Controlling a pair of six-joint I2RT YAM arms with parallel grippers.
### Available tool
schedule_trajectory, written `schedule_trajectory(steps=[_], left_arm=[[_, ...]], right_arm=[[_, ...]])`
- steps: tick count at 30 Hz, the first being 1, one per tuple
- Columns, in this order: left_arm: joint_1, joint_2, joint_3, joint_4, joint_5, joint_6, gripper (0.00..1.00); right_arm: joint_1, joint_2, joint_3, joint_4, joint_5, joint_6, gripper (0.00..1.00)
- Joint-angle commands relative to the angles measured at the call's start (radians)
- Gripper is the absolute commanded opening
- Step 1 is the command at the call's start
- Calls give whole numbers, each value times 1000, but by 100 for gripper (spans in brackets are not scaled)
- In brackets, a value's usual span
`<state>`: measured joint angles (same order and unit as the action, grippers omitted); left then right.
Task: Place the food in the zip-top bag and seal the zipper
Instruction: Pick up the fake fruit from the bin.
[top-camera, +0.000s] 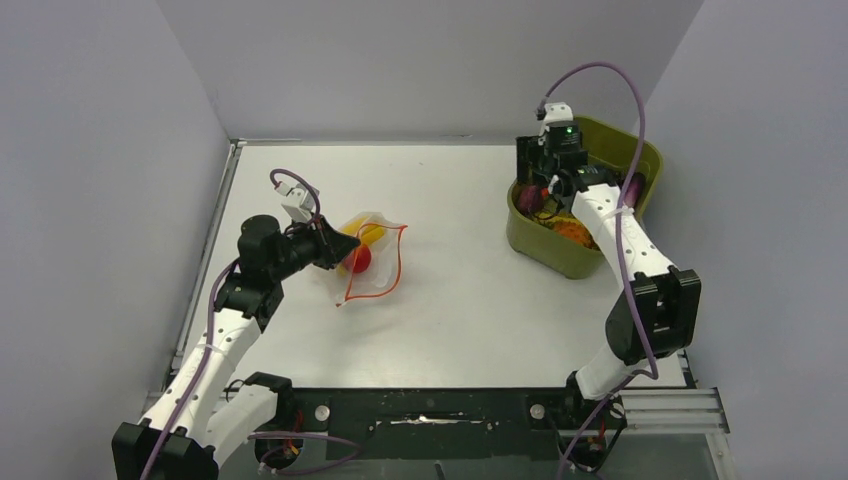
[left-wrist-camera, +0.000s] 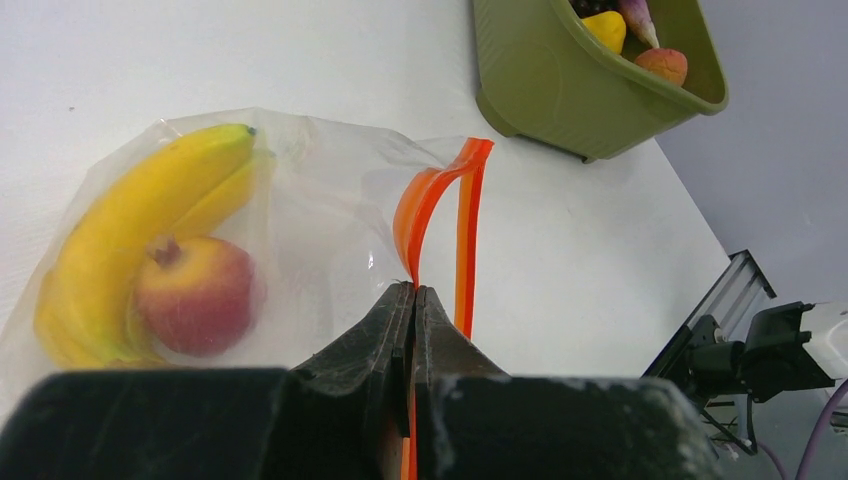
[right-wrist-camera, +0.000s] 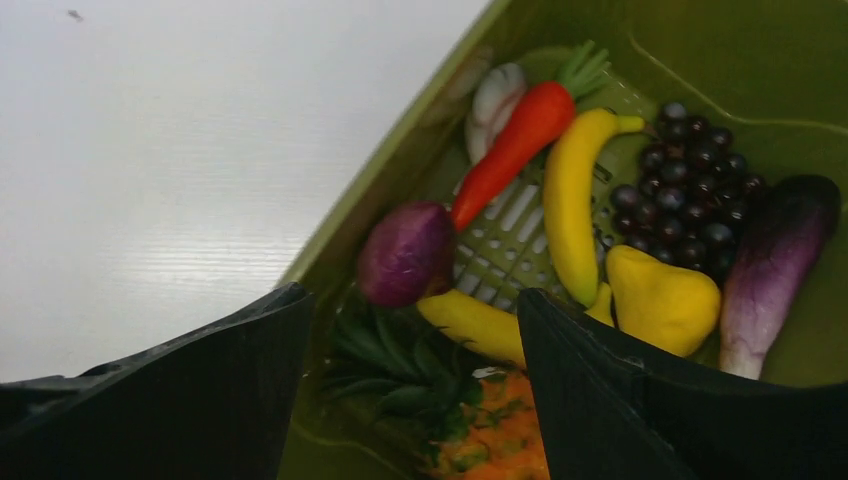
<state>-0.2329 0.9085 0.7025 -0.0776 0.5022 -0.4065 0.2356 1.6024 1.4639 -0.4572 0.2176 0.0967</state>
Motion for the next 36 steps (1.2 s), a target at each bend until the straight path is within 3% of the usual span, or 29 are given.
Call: schedule_trajectory(steps=[1, 4, 12, 27, 36], left_arm=[[0, -15, 9, 52, 20, 1, 0], [1, -9, 10, 47, 15, 4, 0], [5, 5, 12, 40, 0, 11, 0], [10, 6, 13, 35, -13, 15, 0], [15, 15, 14, 36, -6, 14, 0]], right_arm=[[-98, 14, 59, 34, -5, 0, 74], [-165, 40, 56, 71, -15, 7, 72], [-320, 173, 96, 169, -214, 32, 65], [-414, 420, 237, 230, -307, 32, 62], [-446, 468, 279, 228, -347, -20, 62]])
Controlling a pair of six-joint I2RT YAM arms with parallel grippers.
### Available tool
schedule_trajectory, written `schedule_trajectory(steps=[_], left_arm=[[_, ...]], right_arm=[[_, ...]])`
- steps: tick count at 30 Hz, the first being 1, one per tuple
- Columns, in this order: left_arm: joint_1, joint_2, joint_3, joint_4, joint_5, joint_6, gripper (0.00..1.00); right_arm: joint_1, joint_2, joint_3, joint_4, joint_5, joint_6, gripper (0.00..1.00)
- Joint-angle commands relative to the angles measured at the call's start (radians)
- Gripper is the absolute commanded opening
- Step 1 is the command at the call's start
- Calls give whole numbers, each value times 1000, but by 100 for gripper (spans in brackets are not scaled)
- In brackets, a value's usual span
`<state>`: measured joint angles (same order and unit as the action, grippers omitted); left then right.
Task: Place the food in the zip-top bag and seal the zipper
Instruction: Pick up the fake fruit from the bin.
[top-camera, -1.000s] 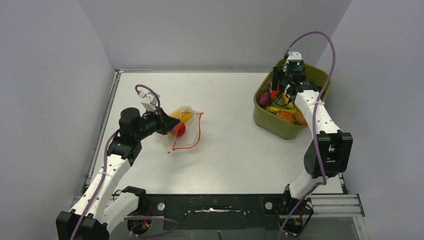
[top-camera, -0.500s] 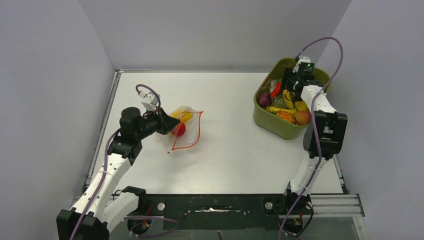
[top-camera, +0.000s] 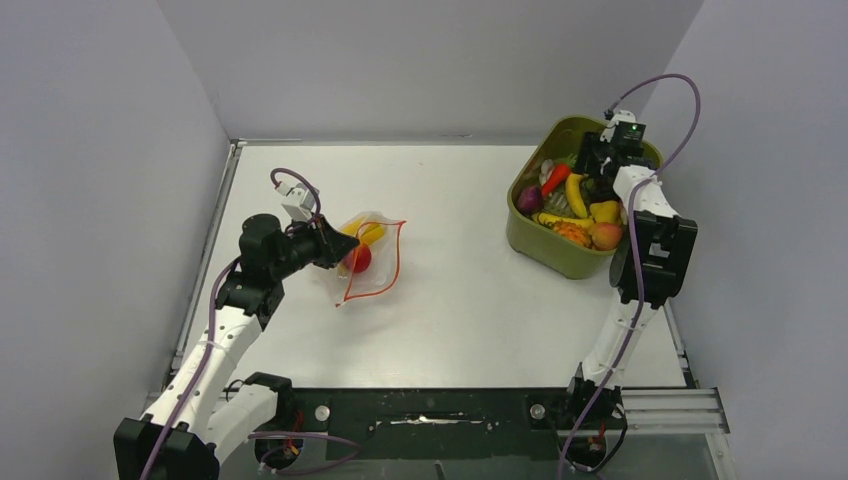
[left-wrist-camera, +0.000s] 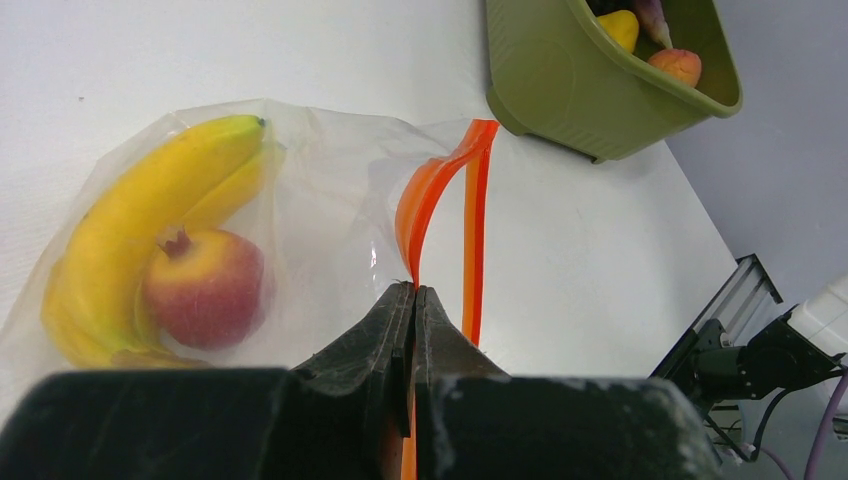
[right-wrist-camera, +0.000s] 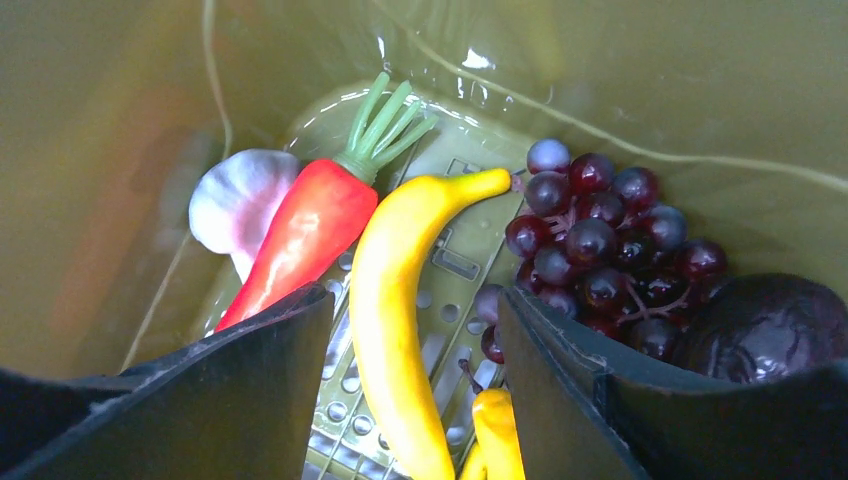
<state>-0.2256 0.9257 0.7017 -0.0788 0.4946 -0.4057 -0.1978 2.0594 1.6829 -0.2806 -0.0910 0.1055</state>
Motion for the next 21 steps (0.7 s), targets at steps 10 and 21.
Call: schedule_trajectory(steps=[10, 21], left_arm=[[8, 8, 17, 33, -1, 14, 0], [9, 7, 15, 36, -13, 22, 0]], right_arm=[[-22, 52, 94, 50, -86, -35, 62], [-22, 108, 152, 23, -136, -55, 61]])
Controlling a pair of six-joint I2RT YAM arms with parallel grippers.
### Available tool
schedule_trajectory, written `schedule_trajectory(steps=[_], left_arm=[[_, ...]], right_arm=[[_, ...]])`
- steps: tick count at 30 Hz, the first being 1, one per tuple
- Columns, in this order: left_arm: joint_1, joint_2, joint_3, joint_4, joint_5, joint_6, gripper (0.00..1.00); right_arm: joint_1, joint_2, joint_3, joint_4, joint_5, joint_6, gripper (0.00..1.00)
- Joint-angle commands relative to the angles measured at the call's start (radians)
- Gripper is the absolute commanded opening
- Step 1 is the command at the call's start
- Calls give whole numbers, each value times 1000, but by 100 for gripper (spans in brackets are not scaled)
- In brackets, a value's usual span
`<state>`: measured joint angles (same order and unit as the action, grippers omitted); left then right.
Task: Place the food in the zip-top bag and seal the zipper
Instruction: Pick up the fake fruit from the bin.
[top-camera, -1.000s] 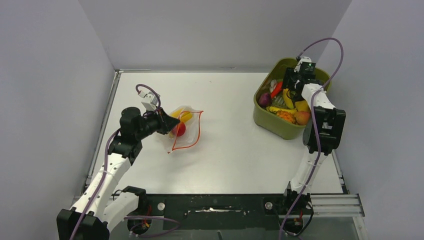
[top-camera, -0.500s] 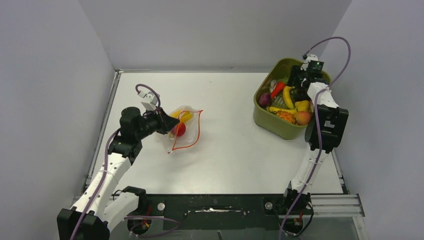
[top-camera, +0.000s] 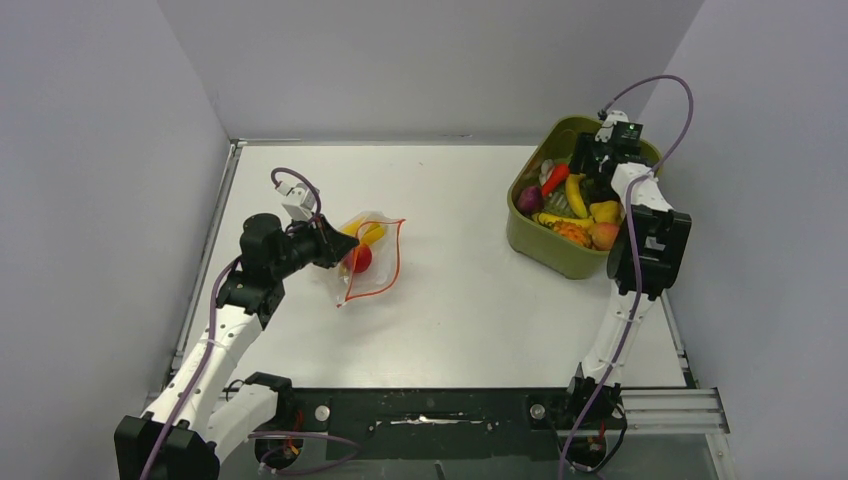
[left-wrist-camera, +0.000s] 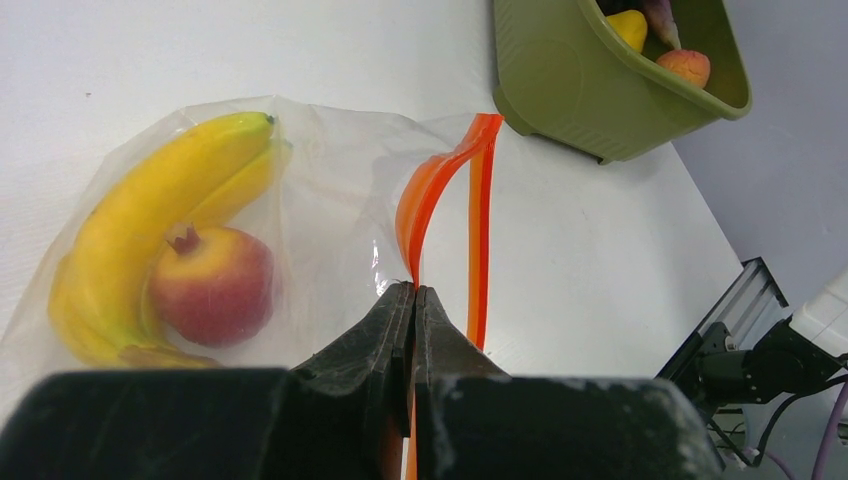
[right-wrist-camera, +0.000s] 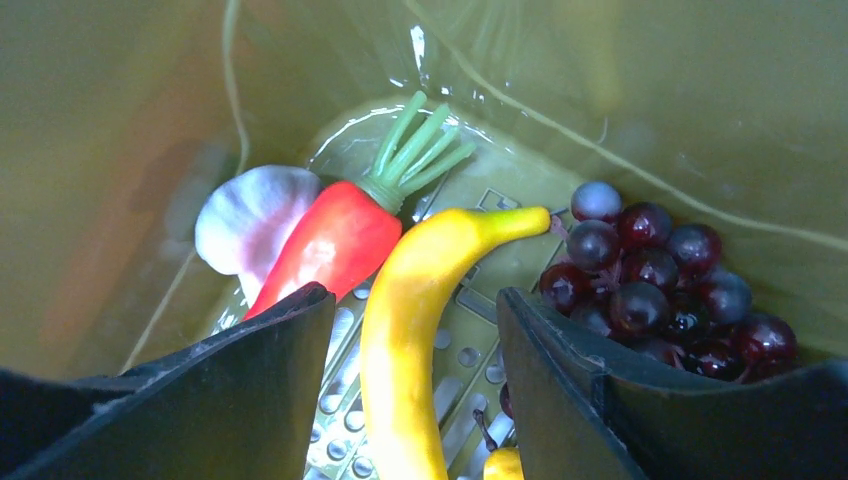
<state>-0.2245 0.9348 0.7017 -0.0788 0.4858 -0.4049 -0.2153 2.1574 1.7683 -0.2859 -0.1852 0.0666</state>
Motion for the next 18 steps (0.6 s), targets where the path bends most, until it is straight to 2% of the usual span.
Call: schedule_trajectory(steps=[1, 8, 18], left_arm=[[9, 2, 16, 34, -4, 22, 0], [25, 15, 20, 37, 7, 21, 0], [27, 13, 18, 40, 15, 18, 0]], right_arm=[[-5, 17, 75, 30, -53, -14, 61], [-3, 56, 95, 43, -118, 10, 62], [7, 116, 92, 69, -157, 56, 71]])
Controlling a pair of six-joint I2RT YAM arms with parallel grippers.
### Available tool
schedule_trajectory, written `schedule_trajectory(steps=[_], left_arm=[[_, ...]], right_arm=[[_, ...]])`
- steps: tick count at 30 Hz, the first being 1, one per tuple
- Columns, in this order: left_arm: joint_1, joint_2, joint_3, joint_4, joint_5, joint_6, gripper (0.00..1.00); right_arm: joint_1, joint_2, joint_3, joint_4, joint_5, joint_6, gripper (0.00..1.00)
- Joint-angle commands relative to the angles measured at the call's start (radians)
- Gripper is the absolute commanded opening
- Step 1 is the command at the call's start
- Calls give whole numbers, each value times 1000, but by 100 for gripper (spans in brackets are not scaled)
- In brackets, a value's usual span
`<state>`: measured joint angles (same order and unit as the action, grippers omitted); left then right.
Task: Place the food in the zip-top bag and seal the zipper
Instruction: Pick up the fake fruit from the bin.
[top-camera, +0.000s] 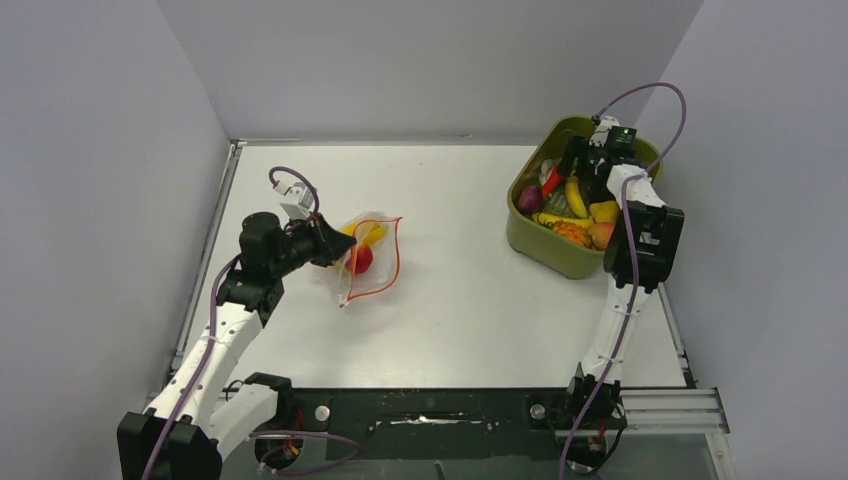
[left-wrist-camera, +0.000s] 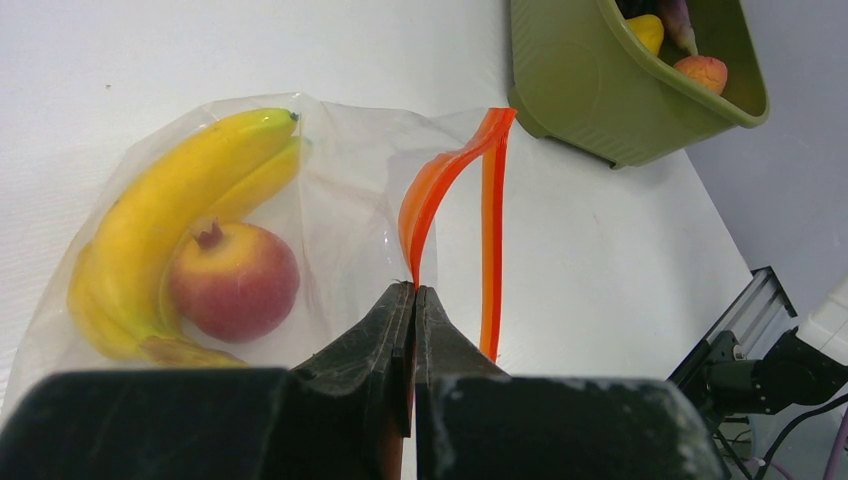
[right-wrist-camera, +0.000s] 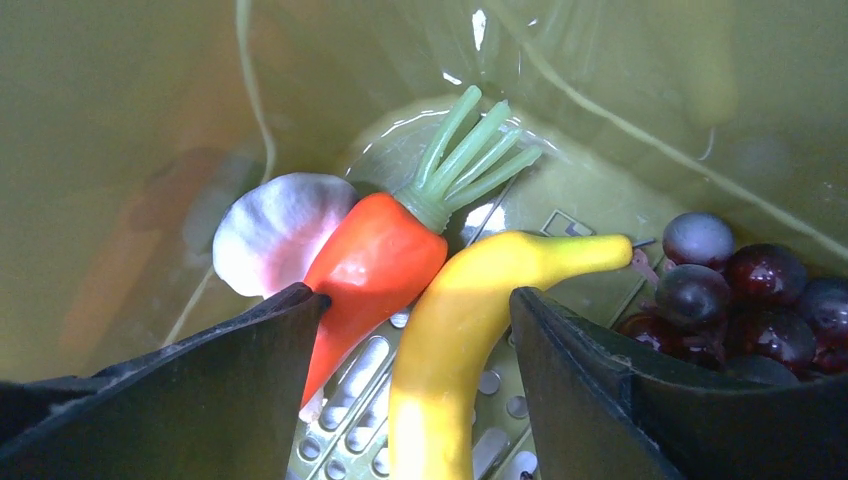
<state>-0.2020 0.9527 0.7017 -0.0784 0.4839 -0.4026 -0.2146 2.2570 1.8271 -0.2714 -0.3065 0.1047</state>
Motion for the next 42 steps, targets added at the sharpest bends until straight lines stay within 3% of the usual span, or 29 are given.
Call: schedule_trajectory(steps=[1, 5, 14, 20, 24, 33, 42], left_arm=[[5, -6, 16, 40, 17, 16, 0], [4, -1, 19, 44, 22, 14, 0], [4, 1, 17, 46, 23, 11, 0], [4, 4, 16, 44, 21, 9, 0], [4, 1, 15, 46, 21, 8, 0], [4, -7, 14, 45, 21, 8, 0], [5, -7, 15, 46, 22, 9, 0]], right_arm=[[6, 22, 34, 58, -53, 20, 69], [6, 32, 47, 58, -77, 18, 61], [13, 45, 95, -17, -37, 46, 68], [11, 3, 172, -142, 139, 329, 67], [13, -63, 100, -103, 235, 416, 62], [31, -1, 119, -155, 180, 342, 44], [33, 13, 99, -199, 238, 332, 52]])
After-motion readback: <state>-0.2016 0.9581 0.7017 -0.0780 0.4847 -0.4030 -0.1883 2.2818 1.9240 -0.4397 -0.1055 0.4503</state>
